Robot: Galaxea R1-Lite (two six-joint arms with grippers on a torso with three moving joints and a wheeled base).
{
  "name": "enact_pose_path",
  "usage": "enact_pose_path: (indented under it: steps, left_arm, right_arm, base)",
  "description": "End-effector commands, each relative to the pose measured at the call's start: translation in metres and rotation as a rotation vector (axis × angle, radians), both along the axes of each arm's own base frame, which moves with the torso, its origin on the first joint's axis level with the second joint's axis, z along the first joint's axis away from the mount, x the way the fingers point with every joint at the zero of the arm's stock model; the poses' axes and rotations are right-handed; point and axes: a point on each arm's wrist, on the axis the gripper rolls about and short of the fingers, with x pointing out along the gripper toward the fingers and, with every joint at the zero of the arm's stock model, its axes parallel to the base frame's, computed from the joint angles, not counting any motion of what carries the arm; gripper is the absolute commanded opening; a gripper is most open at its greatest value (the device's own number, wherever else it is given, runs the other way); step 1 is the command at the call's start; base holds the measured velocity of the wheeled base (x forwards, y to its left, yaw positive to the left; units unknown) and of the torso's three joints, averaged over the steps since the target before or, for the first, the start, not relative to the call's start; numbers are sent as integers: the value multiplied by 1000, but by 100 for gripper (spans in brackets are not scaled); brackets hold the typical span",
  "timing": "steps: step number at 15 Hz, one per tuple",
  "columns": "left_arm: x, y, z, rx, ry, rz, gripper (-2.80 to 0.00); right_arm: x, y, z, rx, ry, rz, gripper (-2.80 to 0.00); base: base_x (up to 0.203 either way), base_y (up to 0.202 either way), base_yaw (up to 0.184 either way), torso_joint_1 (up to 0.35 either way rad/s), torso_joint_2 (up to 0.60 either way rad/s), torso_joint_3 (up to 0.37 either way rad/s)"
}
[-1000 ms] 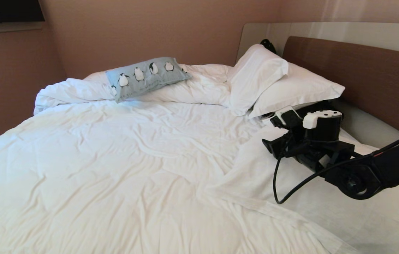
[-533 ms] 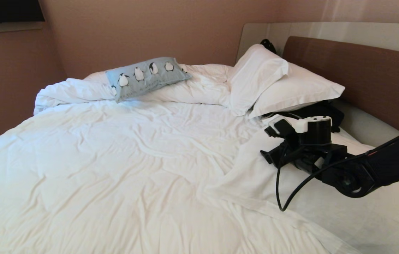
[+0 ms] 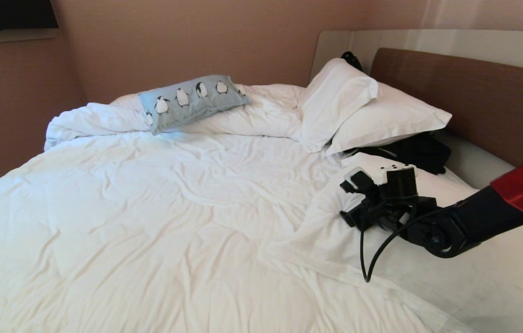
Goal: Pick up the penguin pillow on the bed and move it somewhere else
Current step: Place the pillow at the bedside
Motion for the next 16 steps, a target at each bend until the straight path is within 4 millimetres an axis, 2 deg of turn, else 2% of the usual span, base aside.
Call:
enact_pose_path:
  steps: [1,5,9,16]
  left_arm:
    - [0,0,0,0,0,1,-280]
    - [0,0,0,0,0,1,-280]
    - [0,0,0,0,0,1,-280]
    - [0,0,0,0,0,1,-280]
  right_arm:
    - [9,1,-21,-21,42,-5,0]
    - [21,-1,-45,-36,84,-19,0]
    - [35,2,-79,-57,135,-30,0]
    - [49,-5,-110,-73,180,-55,0]
  base:
    - [0,0,0,0,0,0]
    - [0,0,0,0,0,0]
    - [0,0,0,0,0,0]
    - [0,0,0,0,0,0]
